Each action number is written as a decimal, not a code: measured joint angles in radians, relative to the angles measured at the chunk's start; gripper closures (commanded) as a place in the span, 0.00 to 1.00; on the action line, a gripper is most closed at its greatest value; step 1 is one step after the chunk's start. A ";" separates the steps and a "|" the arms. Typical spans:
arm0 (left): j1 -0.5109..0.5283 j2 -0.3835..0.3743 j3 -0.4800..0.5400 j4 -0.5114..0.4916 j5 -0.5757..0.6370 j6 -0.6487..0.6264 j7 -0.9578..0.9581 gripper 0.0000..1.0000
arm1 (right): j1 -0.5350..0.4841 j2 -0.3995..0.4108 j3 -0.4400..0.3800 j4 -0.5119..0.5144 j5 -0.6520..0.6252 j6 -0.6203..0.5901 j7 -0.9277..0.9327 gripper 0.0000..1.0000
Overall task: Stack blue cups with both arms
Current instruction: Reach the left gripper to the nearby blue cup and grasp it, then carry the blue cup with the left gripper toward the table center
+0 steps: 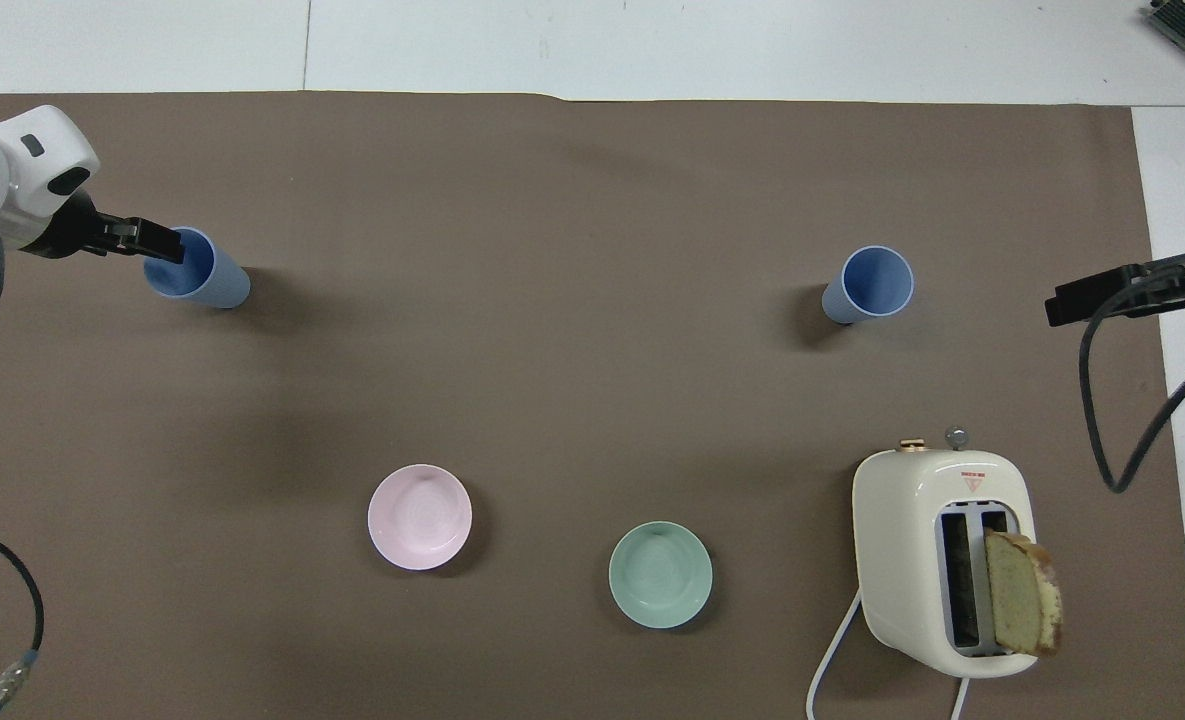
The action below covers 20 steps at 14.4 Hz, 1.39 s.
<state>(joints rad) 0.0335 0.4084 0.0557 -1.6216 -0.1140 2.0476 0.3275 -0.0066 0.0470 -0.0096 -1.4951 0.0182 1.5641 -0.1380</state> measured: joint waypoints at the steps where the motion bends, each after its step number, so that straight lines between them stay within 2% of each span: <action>1: 0.000 -0.001 0.000 -0.006 0.000 0.001 0.000 1.00 | 0.000 0.000 0.001 0.000 0.000 0.000 0.000 0.00; 6: -0.001 -0.017 -0.004 -0.008 -0.009 0.002 -0.004 1.00 | 0.001 -0.001 0.002 0.000 0.000 0.000 0.000 0.00; 9: -0.028 -0.061 -0.013 -0.009 -0.009 -0.022 -0.054 1.00 | 0.001 -0.001 0.002 0.000 0.000 0.000 0.000 0.00; 14: -0.238 -0.117 -0.021 -0.068 -0.010 -0.029 -0.276 1.00 | 0.000 -0.001 0.002 0.000 0.000 0.000 0.000 0.00; 20: -0.473 -0.130 -0.026 -0.218 -0.010 0.195 -0.547 1.00 | 0.000 -0.001 0.001 0.000 0.000 0.000 0.000 0.00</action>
<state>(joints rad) -0.4395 0.2784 0.0294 -1.8395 -0.1235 2.2427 -0.2197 -0.0065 0.0458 -0.0090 -1.4950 0.0183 1.5641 -0.1380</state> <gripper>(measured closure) 0.952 0.000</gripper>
